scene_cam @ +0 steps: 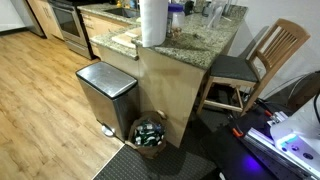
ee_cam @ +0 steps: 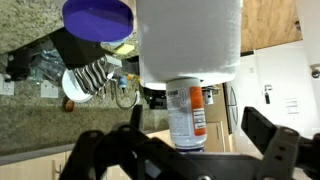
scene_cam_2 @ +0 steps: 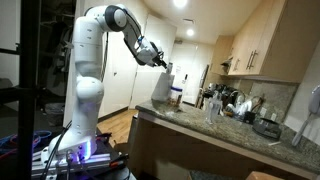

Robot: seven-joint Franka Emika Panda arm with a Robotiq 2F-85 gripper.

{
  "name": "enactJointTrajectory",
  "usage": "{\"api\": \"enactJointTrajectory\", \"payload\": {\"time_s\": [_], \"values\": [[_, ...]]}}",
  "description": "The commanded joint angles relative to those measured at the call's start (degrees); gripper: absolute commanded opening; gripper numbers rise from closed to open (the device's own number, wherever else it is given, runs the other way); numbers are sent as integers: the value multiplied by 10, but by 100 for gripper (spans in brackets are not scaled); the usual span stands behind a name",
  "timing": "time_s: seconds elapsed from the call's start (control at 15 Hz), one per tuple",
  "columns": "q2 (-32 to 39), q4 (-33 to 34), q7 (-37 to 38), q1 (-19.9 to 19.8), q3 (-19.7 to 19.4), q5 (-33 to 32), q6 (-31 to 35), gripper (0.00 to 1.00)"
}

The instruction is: Take the bottle on the tissue roll and put it on the table, then take the object and put it on the bottle

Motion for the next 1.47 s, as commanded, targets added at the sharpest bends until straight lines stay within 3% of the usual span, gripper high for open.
{"api": "enactJointTrajectory", "payload": {"time_s": [0.0, 0.07, 0.27, 0.47, 0.67, 0.93, 1.0, 1.4], "values": [[37, 55, 42, -49, 18, -159, 39, 100], [16, 19, 23, -21, 3, -94, 18, 100], [27, 42, 38, -36, 5, -140, 30, 100], [46, 37, 39, -28, 6, -108, 50, 100], [84, 74, 85, -32, 10, -165, 78, 100], [137, 155, 181, -25, 7, -306, 78, 100], [99, 106, 149, -28, 7, -254, 64, 100], [137, 150, 189, -27, 4, -304, 74, 100]]}}
